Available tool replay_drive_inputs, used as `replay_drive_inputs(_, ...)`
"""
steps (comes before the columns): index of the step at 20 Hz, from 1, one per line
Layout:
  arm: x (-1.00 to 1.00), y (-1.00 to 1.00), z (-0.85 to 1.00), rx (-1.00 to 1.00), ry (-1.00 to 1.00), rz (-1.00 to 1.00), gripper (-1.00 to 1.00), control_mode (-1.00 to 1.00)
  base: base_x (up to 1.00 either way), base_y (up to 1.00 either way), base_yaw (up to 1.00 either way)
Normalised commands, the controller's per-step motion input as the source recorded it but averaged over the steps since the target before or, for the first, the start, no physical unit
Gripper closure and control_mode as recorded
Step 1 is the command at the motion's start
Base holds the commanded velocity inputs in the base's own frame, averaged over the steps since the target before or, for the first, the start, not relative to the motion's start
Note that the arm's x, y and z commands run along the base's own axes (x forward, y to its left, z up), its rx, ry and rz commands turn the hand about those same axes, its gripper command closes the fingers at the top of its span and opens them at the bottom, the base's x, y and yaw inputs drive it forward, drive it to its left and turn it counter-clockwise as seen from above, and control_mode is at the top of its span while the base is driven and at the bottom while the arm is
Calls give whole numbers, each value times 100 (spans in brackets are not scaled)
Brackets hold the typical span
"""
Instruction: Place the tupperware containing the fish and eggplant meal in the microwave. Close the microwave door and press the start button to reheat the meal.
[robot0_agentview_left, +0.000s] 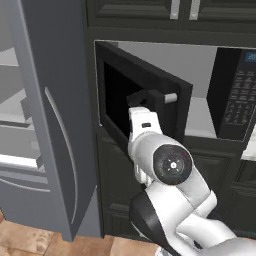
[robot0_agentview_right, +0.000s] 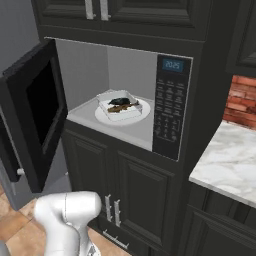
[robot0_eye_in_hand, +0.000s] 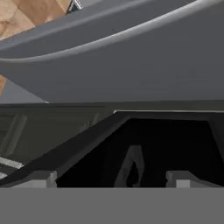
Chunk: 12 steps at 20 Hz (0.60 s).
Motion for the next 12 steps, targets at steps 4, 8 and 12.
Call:
replay_drive_inputs(4, 97, -83, 0, 14, 20, 5, -100, -100, 0, 0, 0)
replay_drive_inputs(8, 100, -68, 0, 0, 33, -7, -100, -100, 0, 0, 0)
replay_drive_inputs(12, 100, -81, 5, 0, 27, -18, -100, -100, 0, 0, 0)
